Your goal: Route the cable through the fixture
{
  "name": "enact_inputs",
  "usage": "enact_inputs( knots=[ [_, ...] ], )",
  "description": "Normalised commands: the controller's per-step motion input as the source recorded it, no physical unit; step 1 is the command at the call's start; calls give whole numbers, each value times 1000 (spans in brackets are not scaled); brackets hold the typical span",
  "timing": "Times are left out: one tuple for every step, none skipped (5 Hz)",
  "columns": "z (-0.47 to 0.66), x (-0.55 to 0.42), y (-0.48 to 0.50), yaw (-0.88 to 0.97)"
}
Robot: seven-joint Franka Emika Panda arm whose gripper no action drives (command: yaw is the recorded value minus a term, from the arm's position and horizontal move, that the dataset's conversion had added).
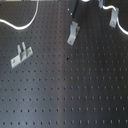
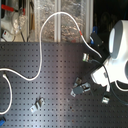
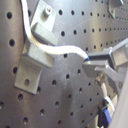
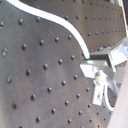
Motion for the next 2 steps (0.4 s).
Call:
enact_inputs(
  knots=[
    [39,177,165,-423],
    [145,-18,285,-580]
  ],
)
